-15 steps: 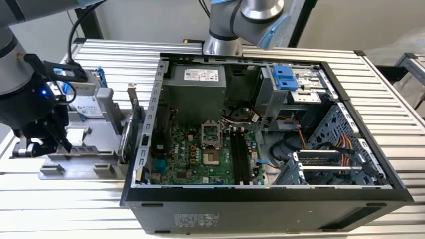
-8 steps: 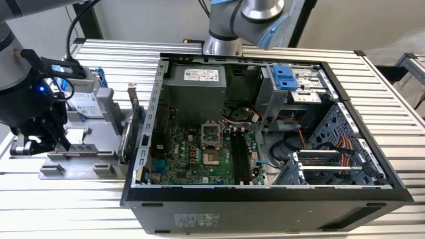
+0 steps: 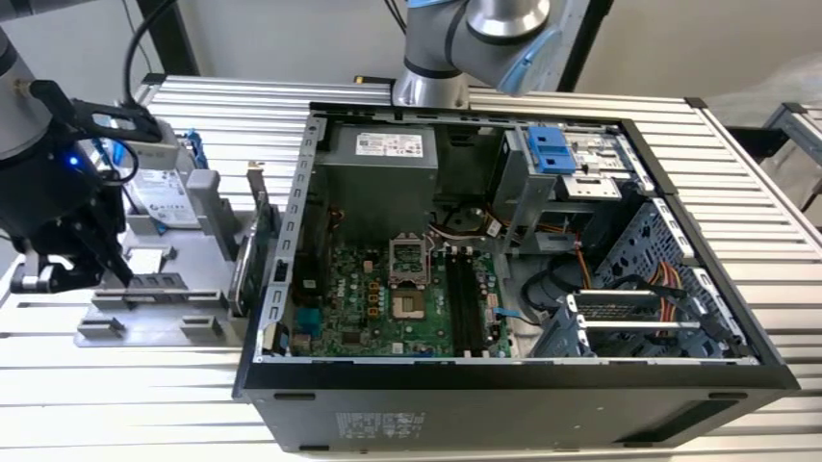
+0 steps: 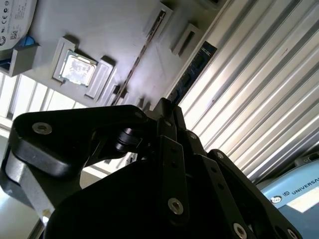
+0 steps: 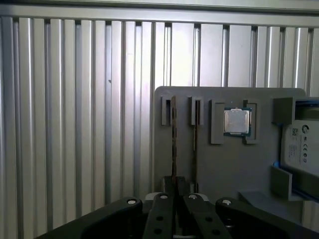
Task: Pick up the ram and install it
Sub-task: 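Pick up the ram and move it above insertion slot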
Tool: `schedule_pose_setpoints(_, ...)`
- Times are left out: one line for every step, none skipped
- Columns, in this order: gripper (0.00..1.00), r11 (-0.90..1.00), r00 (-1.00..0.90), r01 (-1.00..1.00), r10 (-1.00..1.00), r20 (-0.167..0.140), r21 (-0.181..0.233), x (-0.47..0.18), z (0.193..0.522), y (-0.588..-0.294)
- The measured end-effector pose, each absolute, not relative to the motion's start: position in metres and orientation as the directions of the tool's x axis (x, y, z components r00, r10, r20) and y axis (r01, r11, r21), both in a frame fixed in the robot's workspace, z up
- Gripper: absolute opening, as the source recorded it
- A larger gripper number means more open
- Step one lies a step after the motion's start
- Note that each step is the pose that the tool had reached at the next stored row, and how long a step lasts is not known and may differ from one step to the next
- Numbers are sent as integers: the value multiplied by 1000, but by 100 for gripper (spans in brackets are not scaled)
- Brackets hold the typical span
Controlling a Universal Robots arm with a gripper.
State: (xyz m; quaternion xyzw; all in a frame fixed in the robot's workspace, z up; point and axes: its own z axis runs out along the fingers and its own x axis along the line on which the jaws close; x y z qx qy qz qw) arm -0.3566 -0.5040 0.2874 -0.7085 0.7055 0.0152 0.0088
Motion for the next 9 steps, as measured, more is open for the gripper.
schedule_pose_setpoints(0,-4,4,-1000,-999,-34,9,-357,288,-504)
schedule_pose_setpoints(0,-4,4,-1000,-999,-34,9,-357,289,-504)
schedule_pose_setpoints(0,-4,4,-1000,-999,-34,9,-357,290,-504)
schedule_pose_setpoints(0,-4,3,-1000,-999,-34,9,-357,291,-504)
schedule_pose_setpoints(0,-4,3,-1000,-999,-34,9,-357,292,-504)
schedule_pose_setpoints(0,-3,3,-1000,-999,-34,9,-357,293,-504)
schedule_pose_setpoints(0,-3,3,-1000,-999,-34,9,-357,295,-504)
schedule_pose_setpoints(0,-3,3,-1000,-999,-34,9,-357,296,-504)
schedule_pose_setpoints(0,-3,3,-1000,-999,-34,9,-357,297,-504)
